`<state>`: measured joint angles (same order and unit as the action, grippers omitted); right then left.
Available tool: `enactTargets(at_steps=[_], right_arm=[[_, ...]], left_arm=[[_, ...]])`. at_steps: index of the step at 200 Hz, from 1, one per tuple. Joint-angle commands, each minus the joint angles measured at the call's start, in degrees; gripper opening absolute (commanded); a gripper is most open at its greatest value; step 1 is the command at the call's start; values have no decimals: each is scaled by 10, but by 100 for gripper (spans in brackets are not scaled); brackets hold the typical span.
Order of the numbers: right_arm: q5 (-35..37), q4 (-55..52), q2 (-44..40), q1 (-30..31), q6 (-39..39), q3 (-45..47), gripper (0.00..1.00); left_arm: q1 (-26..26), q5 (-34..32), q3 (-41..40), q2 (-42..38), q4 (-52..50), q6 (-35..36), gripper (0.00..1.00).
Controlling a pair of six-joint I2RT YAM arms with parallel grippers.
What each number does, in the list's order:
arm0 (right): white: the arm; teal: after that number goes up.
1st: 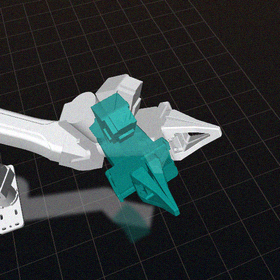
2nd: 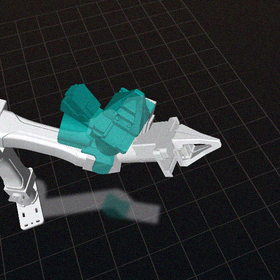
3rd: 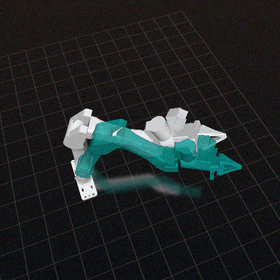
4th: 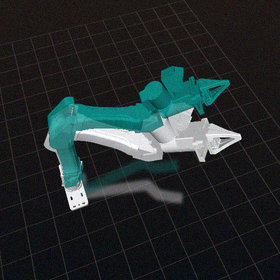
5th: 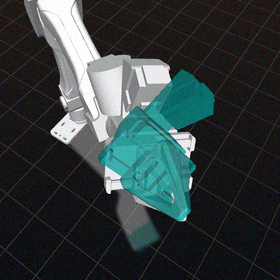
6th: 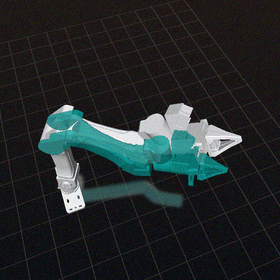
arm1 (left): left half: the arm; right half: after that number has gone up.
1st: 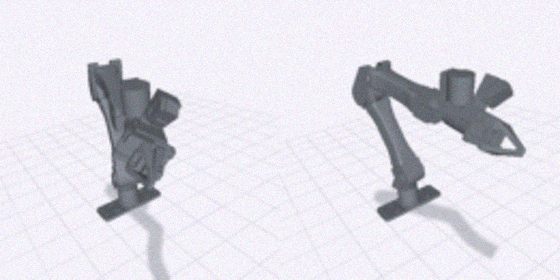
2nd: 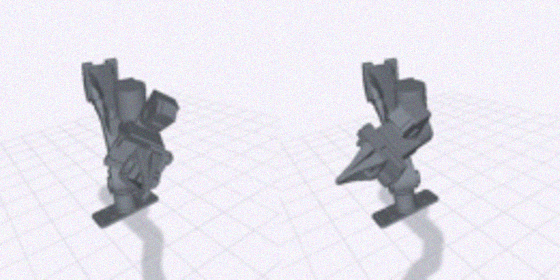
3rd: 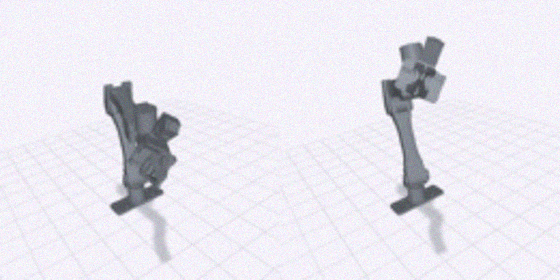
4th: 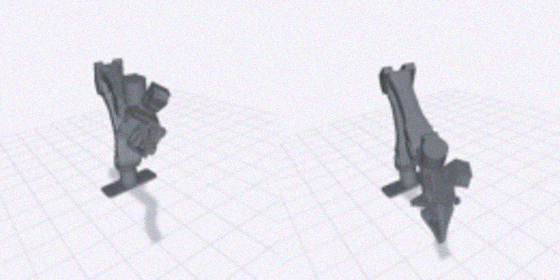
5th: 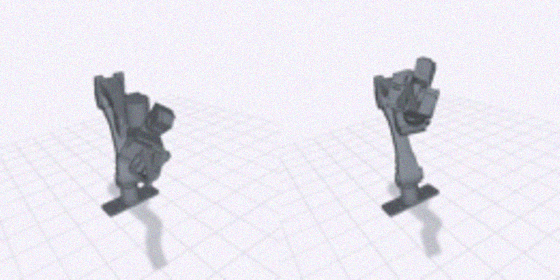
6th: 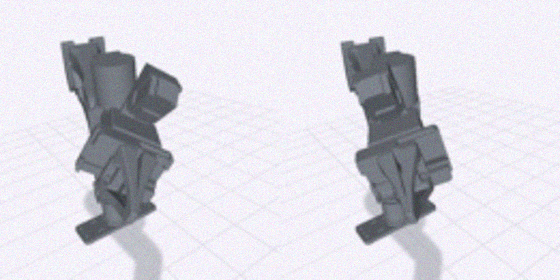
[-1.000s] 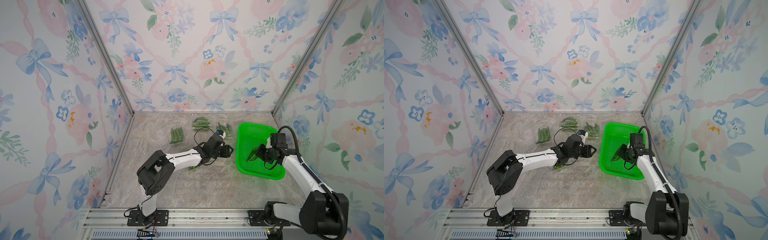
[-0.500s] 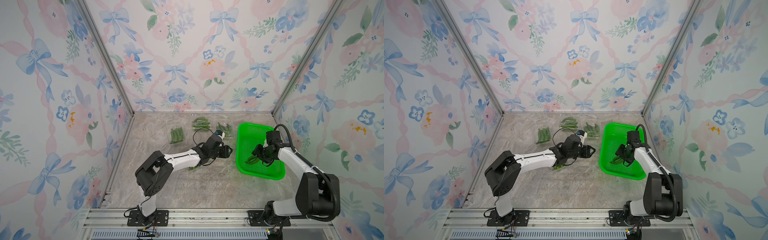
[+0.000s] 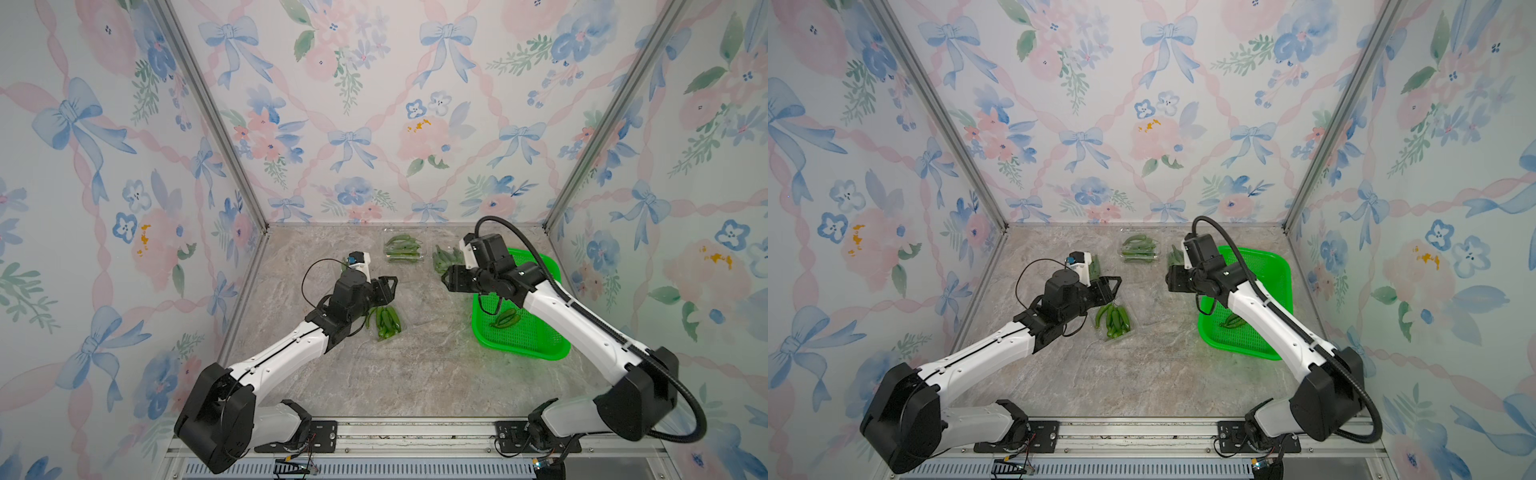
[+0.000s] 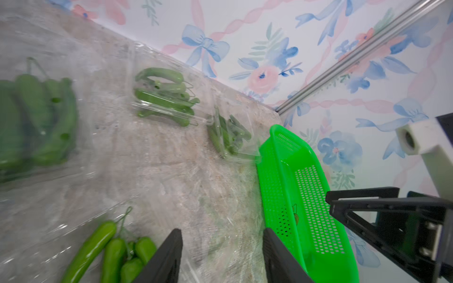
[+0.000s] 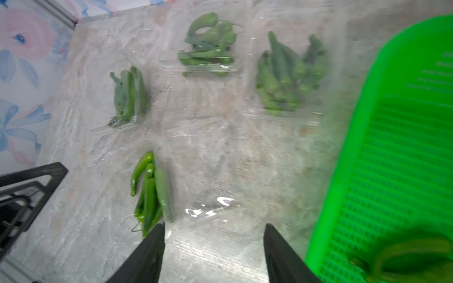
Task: Take small green peppers out of containers
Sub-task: Place the green pepper in the basket, then pick up the green pepper from the packing box.
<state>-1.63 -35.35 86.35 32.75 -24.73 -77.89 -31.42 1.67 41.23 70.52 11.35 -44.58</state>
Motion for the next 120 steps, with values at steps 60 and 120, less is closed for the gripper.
enactTargets(at_steps=[60, 120], right_arm=[[-23, -49, 267, 138, 6, -190, 55], [-30, -62, 340, 169, -11, -231, 50]], left_arm=[[75, -2, -114, -83, -51, 0, 58], [141, 21, -162, -97, -61, -2, 57]])
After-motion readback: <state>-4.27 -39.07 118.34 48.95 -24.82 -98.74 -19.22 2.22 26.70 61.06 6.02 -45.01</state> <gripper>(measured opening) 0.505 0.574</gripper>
